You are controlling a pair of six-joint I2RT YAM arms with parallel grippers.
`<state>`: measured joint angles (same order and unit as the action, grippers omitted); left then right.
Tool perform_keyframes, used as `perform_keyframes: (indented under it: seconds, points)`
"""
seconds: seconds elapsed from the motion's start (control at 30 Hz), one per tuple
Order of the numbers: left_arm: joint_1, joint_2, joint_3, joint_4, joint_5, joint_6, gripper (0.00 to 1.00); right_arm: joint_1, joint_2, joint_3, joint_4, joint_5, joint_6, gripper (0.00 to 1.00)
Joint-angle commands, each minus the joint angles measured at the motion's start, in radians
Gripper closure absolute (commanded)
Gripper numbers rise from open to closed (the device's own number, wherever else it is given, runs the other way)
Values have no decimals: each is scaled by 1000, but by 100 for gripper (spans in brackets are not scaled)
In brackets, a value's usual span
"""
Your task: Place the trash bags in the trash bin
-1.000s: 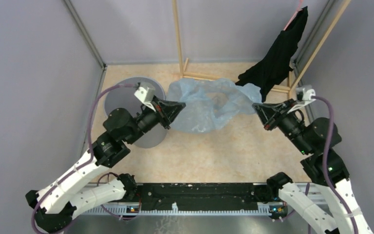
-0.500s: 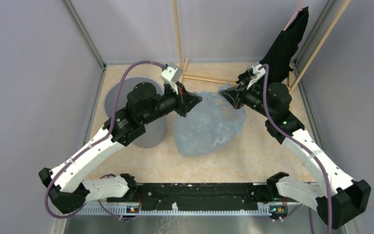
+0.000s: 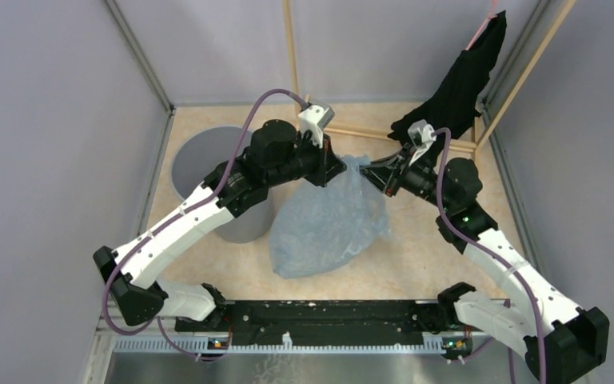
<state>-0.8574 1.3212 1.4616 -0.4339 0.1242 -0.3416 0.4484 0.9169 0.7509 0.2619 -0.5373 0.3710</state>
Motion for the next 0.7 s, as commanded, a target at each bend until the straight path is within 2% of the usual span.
perform_keyframes:
  seconds: [0.0,0.17,0.23,0.37,0.47,0.57,0.67]
  points:
    - [0,2,-3,11,28,-5,100,-5,-44,29,4,19,-11,86]
    - [0,-18,-31,-17,17,-8,100,-5,-22,19,81,-93,34,81]
    - [0,-28,-38,-16,8,-13,100,-5,-12,0,141,-123,55,74]
    - [0,-51,-70,11,0,-27,100,6,-7,-3,139,-126,30,51]
    - [-1,-54,-70,17,8,-32,100,33,-3,11,112,-86,12,43]
    - [-1,-55,-60,17,16,-33,100,79,1,20,62,-18,-50,29]
    - [-1,-59,-50,17,16,-33,100,116,32,44,3,32,-115,24]
